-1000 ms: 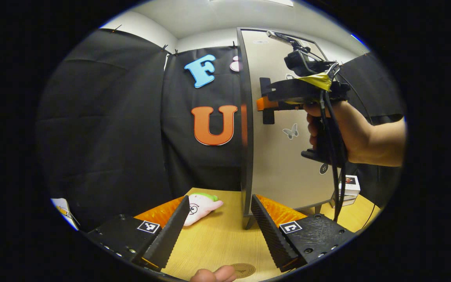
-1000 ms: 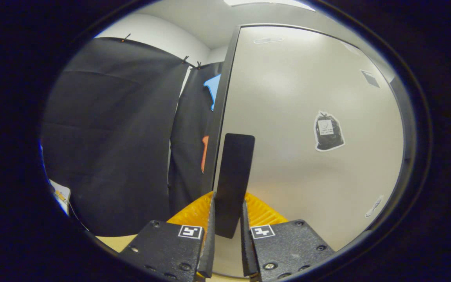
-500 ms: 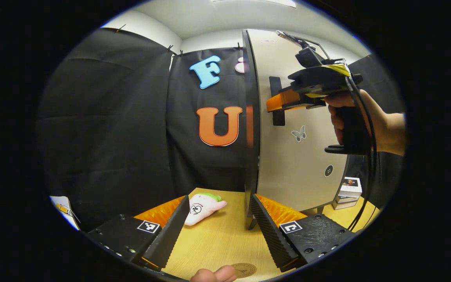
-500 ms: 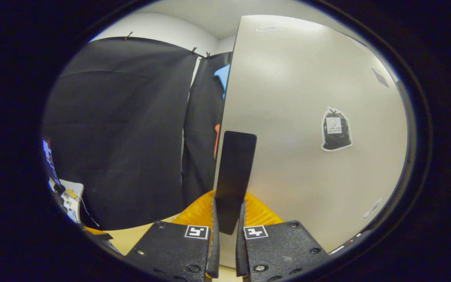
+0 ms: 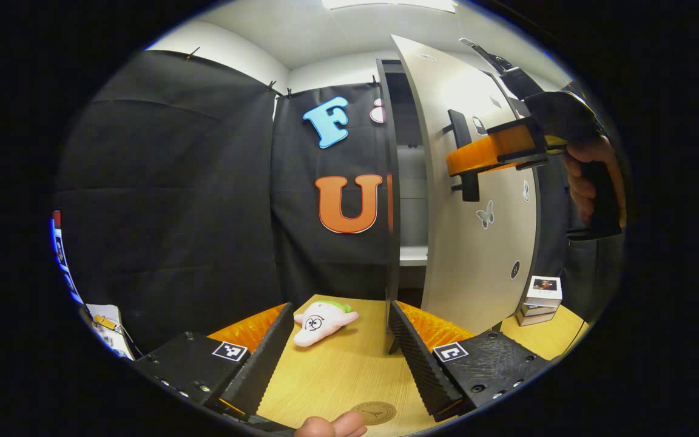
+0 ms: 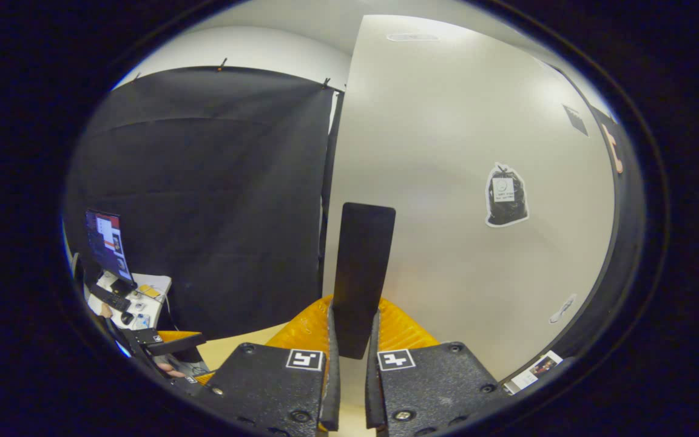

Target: Open the cabinet door with the right hand, grasp the bottle in the cabinet with the left hand and place it on the coaster, then close the cabinet door with the right hand.

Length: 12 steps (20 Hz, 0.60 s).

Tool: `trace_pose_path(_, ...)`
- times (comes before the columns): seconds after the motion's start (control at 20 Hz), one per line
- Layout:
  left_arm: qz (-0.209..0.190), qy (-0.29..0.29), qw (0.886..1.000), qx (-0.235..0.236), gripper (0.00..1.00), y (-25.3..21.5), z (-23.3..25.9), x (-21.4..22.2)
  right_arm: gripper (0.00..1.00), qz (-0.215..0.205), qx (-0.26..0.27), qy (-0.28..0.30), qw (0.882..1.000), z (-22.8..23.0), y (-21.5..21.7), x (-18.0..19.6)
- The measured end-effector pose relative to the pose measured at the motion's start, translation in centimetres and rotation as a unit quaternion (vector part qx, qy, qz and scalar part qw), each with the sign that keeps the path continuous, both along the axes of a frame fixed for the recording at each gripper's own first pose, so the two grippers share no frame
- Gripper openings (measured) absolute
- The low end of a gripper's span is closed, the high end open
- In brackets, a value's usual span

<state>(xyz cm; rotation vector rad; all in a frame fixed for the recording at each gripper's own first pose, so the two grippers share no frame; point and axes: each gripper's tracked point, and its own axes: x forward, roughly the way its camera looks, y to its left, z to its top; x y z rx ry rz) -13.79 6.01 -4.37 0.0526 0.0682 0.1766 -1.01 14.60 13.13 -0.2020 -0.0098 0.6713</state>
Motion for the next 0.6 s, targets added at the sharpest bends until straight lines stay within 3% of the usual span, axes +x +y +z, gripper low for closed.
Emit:
trace_pose_path(0.15,0.009,0.018,1.000,0.017,0.95,-1.3,-0.1,-3.2,0.20,0.027,0.013,0.016,0.999,-0.1,-1.2,-1.2)
trace_pose_path(0.35,0.012,0.044,0.999,0.010,0.95,-3.6,-0.9,-6.6,0.20,0.031,0.025,0.023,0.999,-0.1,-3.1,-2.5)
trace_pose_path(0.6,-0.017,0.047,0.999,0.018,0.95,-6.9,0.6,-5.4,0.19,-0.015,0.052,0.025,0.998,-0.1,-6.5,-4.5)
